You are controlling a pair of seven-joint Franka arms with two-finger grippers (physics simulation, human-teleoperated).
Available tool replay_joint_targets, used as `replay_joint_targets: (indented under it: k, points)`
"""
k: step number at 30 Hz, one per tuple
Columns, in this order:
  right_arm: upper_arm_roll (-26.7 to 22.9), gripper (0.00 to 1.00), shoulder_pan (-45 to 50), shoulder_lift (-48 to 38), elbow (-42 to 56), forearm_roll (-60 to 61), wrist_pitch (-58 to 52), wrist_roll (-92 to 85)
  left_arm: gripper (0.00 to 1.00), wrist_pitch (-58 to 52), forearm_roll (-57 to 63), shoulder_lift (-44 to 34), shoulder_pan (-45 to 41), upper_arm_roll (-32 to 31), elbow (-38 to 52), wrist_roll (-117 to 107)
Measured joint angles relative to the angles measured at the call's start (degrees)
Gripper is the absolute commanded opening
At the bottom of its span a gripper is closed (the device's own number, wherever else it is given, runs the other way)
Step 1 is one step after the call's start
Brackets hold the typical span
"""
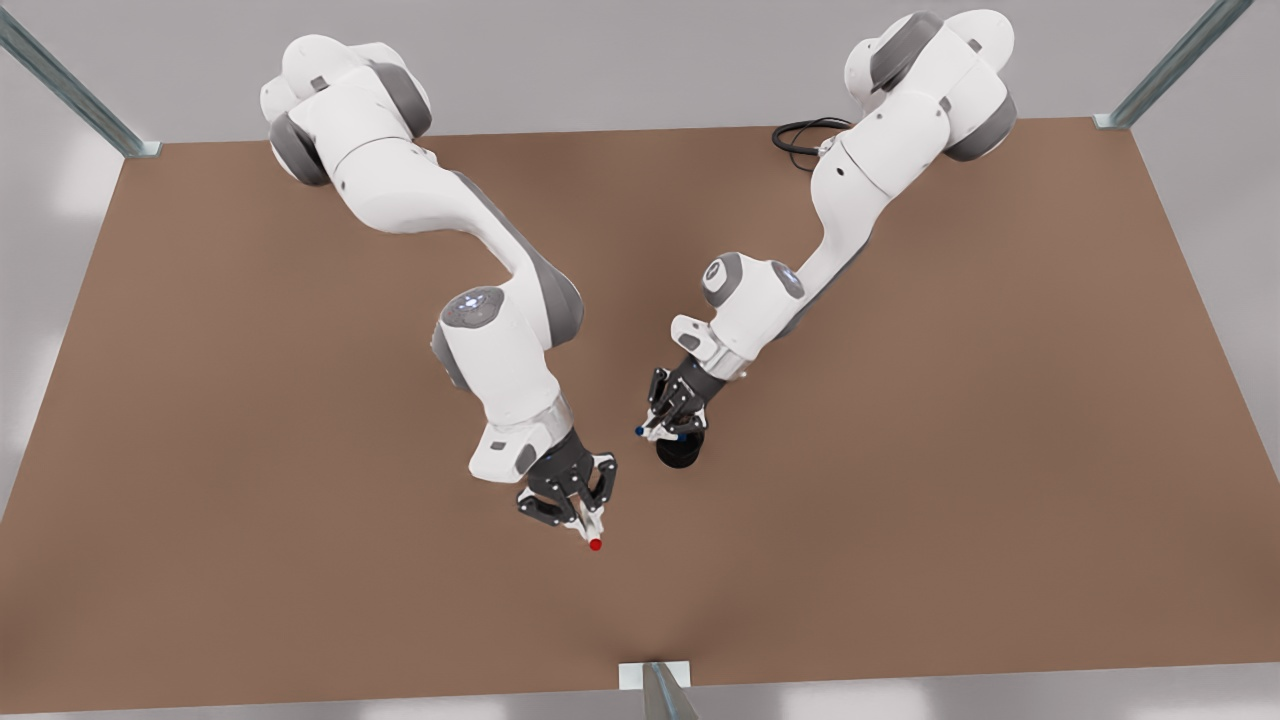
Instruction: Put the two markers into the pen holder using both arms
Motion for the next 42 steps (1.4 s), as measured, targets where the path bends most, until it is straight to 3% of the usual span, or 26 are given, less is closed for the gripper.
replay_joint_targets:
  k: [3, 4, 5, 10, 13, 15, 18, 21, 22, 24, 26, 28, 42]
  points:
    - [-0.59, 0.21, 0.64, 0.24, 0.38, -0.12, 1.23, 2.02, 0.21, 0.54, 0.13, 0.04, 0.25, 0.07, -0.13, 0.62]
    - [-0.66, 0.21, 0.69, 0.32, 0.41, -0.14, 1.53, 2.62, 0.77, 0.57, 0.17, 0.33, 0.17, 0.04, -0.14, 0.77]
    - [-0.7, 0.21, 0.72, 0.49, 0.43, -0.16, 1.77, 3.19, 1.0, 0.54, 0.2, 0.68, -0.02, 0.03, -0.32, 0.89]
    - [-0.75, 0.21, 0.74, 0.73, 0.44, -0.22, 2.58, 5.63, 1.0, -0.24, 0.29, 0.81, 2.25, -0.98, -1.27, 1.43]
    - [-0.58, 0.21, 1.2, 0.71, 0.41, -0.24, 2.85, 6.86, 1.0, -12.42, 0.58, -5.28, 17.76, -4.09, 1.11, 1.37]
    - [-0.33, 0.21, 2.29, 0.57, 0.34, -0.25, 2.99, 7.95, 1.0, -25.39, 4.08, -9.62, 23.86, 0.23, 6.12, -0.04]
    - [-0.61, 0.21, 6.65, 0.47, -0.25, -0.25, 4.63, 10.18, 1.0, -51.23, 14.62, -10.7, 26.85, 6.44, 23.39, -5.54]
    - [-0.57, 0.21, 11.38, 0.35, -0.6, -6.97, 5.83, 13.75, 1.0, -73.09, 24.76, -15.81, 28.24, 8.3, 31.96, -13.1]
    - [-0.48, 0.21, 12.4, 0.35, -0.86, -10.46, 6.11, 15.36, 1.0, -78.37, 26.78, -19.38, 26.94, 11.28, 32.73, -15.74]
    - [-0.44, 0.21, 13.38, 0.35, -1.07, -15.29, 6.53, 18.34, 1.0, -86.47, 26.62, -26.55, 16.91, 25.9, 30.8, -20.59]
    - [-0.47, 0.21, 13.57, 0.4, -1.59, -18.72, 6.84, 21.03, 1.0, -91.29, 26.16, -30.35, 11.86, 31.9, 27.21, -24.93]
    - [-0.47, 0.21, 13.67, 0.43, -2.54, -22.9, 7.08, 23.45, 1.0, -94.4, 25.91, -30.27, 10.35, 33.58, 26.46, -28.84]
    - [-0.34, 0.21, 13.94, -0.02, -10.22, -42.61, 7.81, 36.88, 1.0, -100.41, 25.59, -26.26, 10.74, 34.44, 26.13, -46.95]
